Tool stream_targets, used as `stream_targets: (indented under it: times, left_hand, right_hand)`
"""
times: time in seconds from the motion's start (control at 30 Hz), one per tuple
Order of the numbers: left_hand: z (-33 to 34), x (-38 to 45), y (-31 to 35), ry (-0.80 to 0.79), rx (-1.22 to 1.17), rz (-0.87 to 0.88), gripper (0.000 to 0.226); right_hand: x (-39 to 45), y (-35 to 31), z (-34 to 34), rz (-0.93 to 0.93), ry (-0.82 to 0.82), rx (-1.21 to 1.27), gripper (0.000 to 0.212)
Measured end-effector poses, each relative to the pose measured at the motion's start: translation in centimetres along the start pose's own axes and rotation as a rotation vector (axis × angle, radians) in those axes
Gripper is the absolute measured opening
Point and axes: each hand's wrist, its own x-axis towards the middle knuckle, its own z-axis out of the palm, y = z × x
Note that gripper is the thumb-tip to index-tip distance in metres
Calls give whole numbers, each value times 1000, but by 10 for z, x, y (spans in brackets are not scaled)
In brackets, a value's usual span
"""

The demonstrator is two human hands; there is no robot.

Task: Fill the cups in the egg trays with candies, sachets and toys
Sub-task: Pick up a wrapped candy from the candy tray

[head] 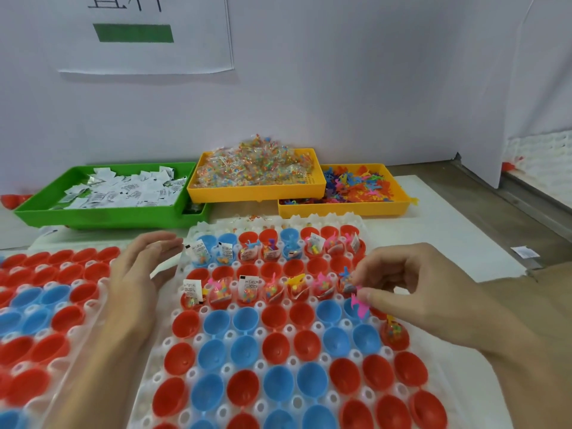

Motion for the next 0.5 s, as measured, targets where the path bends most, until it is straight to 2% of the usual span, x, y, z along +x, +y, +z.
stream_targets:
  times: [0.2,0.5]
  left_hand:
    - [2,-2,3,-8,2,-4,25]
    - [2,-2,3,-5,11,7,24]
  right_hand:
    - [-5,-8,-3,1,21,-207,22]
    - [-6,-9,2,57,-35,-265,25]
